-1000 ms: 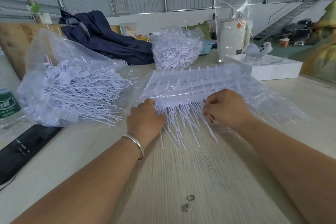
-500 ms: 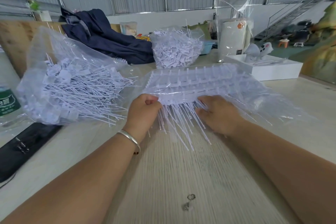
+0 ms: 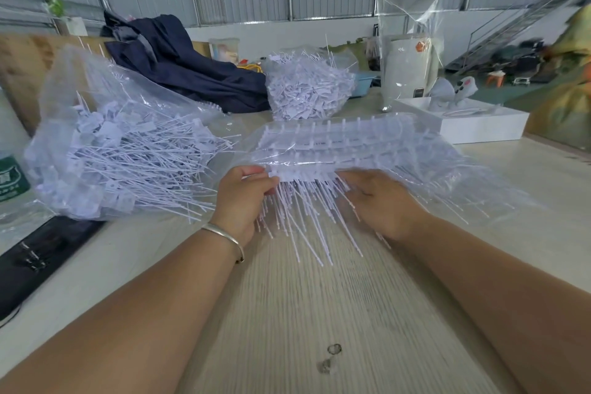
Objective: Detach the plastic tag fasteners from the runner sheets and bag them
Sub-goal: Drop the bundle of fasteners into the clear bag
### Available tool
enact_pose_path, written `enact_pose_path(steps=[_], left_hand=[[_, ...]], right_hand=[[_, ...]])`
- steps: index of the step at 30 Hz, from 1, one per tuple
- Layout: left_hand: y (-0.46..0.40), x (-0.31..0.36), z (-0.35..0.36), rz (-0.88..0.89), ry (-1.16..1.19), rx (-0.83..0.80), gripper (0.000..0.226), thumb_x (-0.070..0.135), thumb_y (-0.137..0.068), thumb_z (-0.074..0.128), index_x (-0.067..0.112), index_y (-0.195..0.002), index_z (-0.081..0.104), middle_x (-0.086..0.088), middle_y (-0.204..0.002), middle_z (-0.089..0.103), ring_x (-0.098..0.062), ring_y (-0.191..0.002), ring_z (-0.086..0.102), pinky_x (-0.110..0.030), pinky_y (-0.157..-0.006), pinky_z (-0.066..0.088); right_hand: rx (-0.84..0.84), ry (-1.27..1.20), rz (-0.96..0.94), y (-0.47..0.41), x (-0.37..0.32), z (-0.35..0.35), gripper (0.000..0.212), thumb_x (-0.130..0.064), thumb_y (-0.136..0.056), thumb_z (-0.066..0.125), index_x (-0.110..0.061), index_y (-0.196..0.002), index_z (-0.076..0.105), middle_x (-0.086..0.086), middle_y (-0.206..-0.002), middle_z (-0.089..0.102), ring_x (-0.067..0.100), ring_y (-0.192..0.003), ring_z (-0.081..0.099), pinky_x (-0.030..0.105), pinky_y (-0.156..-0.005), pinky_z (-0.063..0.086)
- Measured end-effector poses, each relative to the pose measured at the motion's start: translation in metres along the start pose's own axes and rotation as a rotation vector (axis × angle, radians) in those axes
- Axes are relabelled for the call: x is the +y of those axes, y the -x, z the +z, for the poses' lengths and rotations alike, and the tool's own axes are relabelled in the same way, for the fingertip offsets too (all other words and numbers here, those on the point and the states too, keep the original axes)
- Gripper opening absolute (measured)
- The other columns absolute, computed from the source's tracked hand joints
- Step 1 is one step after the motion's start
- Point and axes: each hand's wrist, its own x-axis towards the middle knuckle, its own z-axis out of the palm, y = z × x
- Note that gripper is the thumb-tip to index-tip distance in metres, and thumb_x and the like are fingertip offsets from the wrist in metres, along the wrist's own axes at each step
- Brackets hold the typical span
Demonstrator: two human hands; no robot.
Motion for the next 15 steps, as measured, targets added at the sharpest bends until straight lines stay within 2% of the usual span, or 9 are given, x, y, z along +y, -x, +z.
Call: enact_pose_path(steps=[2,5,9,10,12,14,15], left_hand=[[0.000,0.002,0.000,-0.006,-0.011,-0.013,0.029,0.001,-0.078,0.074,0.010,-0.103,0.061,-0.004,-0.083,0.066,-0.006,-0.059,0.060,-0.012,-0.041,0.039],[0.004,0.006,0.000,-0.023,-0.052,-0.071,0.025,0.003,-0.075,0.071,0.013,-0.097,0.065,-0.004,-0.079,0.063,-0.009,-0.059,0.055,-0.015,-0.043,0.038],[0.016,0.016,-0.003,-0.005,-0.180,-0.256,0.004,0.019,-0.056,0.065,0.020,-0.061,0.064,0.002,-0.065,0.058,-0.013,-0.063,0.049,-0.026,-0.057,0.035],[0.019,0.018,-0.003,0.001,-0.212,-0.298,0.004,0.021,-0.054,0.063,0.019,-0.057,0.061,0.003,-0.061,0.058,-0.014,-0.063,0.049,-0.028,-0.059,0.034],[0.021,0.019,-0.002,0.008,-0.221,-0.355,0.011,0.023,-0.060,0.064,0.014,-0.064,0.061,0.001,-0.066,0.062,-0.017,-0.069,0.052,-0.030,-0.063,0.033],[0.021,0.018,-0.001,-0.003,-0.183,-0.379,0.012,0.027,-0.079,0.068,0.015,-0.076,0.069,-0.004,-0.088,0.072,-0.019,-0.083,0.059,-0.028,-0.067,0.035],[0.021,0.016,0.000,-0.011,-0.176,-0.373,0.011,0.030,-0.086,0.067,0.022,-0.081,0.073,-0.001,-0.099,0.074,-0.016,-0.089,0.063,-0.026,-0.070,0.037]], right_hand=[[0.024,-0.086,0.029,0.002,-0.001,0.000,0.043,-0.028,-0.103,0.033,-0.027,-0.144,0.045,-0.003,-0.152,0.042,0.015,-0.140,0.034,0.035,-0.117,0.021],[0.008,-0.160,0.039,0.003,-0.004,0.002,0.044,-0.041,-0.103,0.032,-0.032,-0.144,0.044,-0.008,-0.152,0.041,0.014,-0.142,0.033,0.036,-0.119,0.020],[-0.114,0.120,0.024,-0.001,-0.005,0.007,0.054,-0.051,-0.101,0.027,-0.035,-0.153,0.023,-0.007,-0.159,0.025,0.018,-0.148,0.021,0.040,-0.120,0.015],[-0.125,0.142,0.030,-0.002,-0.004,0.008,0.055,-0.053,-0.101,0.027,-0.037,-0.153,0.020,-0.007,-0.160,0.023,0.018,-0.148,0.019,0.040,-0.121,0.014],[-0.147,0.124,0.028,-0.003,-0.003,0.008,0.056,-0.054,-0.100,0.028,-0.039,-0.153,0.017,-0.006,-0.160,0.024,0.020,-0.148,0.020,0.039,-0.120,0.014],[-0.158,0.115,0.030,-0.003,-0.001,0.007,0.056,-0.053,-0.100,0.030,-0.041,-0.153,0.016,-0.005,-0.160,0.025,0.021,-0.148,0.020,0.040,-0.120,0.015],[-0.157,0.123,0.038,-0.003,0.001,0.007,0.056,-0.053,-0.099,0.031,-0.043,-0.153,0.016,-0.004,-0.160,0.025,0.022,-0.148,0.020,0.042,-0.120,0.015]])
